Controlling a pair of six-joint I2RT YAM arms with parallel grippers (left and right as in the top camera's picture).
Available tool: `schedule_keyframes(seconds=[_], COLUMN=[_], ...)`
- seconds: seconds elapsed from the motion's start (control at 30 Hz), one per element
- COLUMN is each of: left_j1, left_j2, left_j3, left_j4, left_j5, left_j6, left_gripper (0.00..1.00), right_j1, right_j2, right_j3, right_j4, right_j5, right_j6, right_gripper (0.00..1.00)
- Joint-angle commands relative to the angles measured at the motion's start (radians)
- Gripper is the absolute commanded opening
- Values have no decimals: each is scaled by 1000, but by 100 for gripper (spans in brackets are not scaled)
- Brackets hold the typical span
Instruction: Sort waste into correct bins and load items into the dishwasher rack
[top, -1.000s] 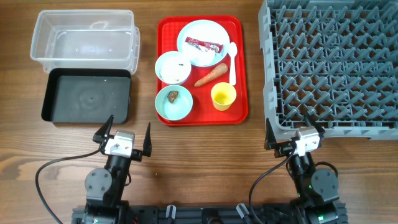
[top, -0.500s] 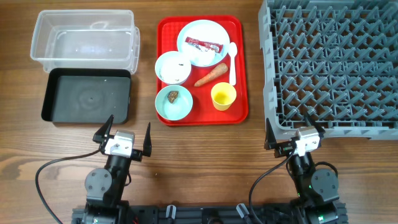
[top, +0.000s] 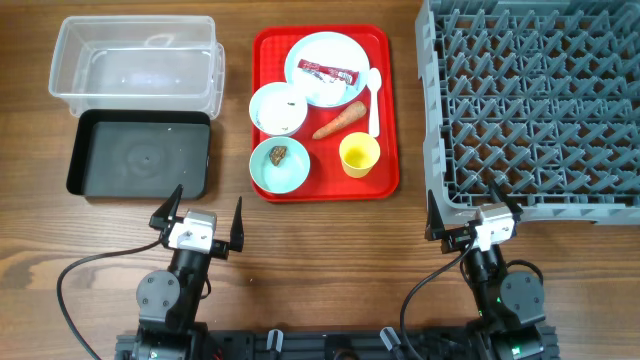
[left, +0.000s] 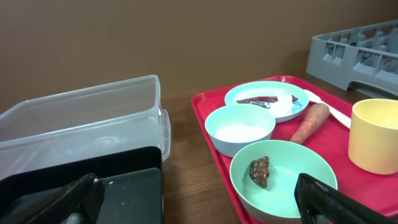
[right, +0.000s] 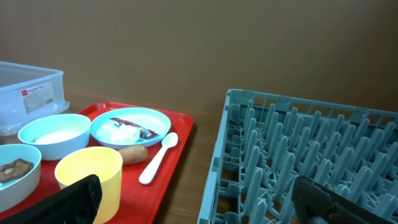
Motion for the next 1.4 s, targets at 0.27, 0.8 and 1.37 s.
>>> schedule_keyframes(seconds=[0.27, 0.8, 1.37], left_j1=[-4, -4, -4], left_j2=[4, 4, 4], left_j3=[1, 1, 29], left_j4=[-13, -14, 329], left_j5=[-21, -18, 29], left_j6=[20, 19, -204], left_gripper=[100, 100, 100], right_j1=[5, 5, 5], right_j2=[-1, -1, -1], right_j3=[-1, -1, -1], right_j4=[4, 7, 230], right_j5=[-15, 4, -86], right_j6=[-12, -36, 174], right_gripper=[100, 100, 100])
